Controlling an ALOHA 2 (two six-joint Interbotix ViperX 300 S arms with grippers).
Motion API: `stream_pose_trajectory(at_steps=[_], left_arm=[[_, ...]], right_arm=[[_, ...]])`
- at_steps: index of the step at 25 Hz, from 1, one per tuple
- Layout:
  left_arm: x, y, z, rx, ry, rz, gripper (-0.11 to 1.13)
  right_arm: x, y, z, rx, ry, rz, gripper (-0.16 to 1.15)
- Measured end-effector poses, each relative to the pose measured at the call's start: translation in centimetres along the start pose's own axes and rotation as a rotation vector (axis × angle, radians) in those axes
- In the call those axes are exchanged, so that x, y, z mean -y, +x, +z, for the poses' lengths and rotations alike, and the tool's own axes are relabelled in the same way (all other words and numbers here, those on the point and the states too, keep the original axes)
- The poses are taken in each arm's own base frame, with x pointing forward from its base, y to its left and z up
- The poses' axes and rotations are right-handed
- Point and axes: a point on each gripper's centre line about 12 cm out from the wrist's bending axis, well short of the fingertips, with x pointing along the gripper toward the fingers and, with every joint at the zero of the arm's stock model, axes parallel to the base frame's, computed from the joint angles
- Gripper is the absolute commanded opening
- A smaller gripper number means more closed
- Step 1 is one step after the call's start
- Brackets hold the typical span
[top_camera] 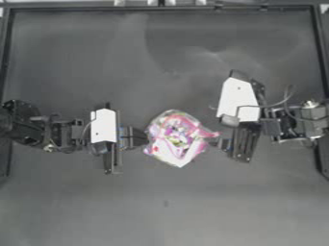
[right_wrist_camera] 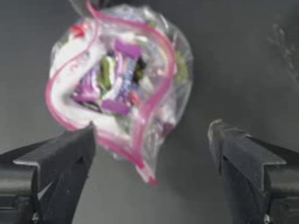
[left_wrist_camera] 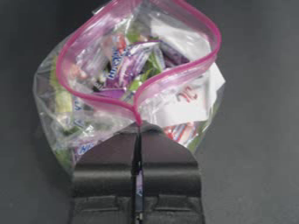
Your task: Put candy in bag
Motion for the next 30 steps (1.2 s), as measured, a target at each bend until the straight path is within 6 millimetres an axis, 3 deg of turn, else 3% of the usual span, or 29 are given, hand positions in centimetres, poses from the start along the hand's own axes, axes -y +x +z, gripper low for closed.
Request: stream_pose_trajectory(at_steps=[8,19,30], left_arm=[[0.0,-0.2,0.2,0.008,0.001,0.0,0.07],[-0.1,-1.5,2.2,0.034,0.042,0.001,0.07],[-0.3,-2.5,2.0,0.015,0.039,0.004,0.07]], right_arm=[[0.1,-0.4,-0.2,0.001,0.009,0.0,1.02],[0.2,-0.4,-0.5,-0.005,0.013,0.001,1.02],[0.2,-0.5,-0.6,-0.005,0.017,0.003,1.02]])
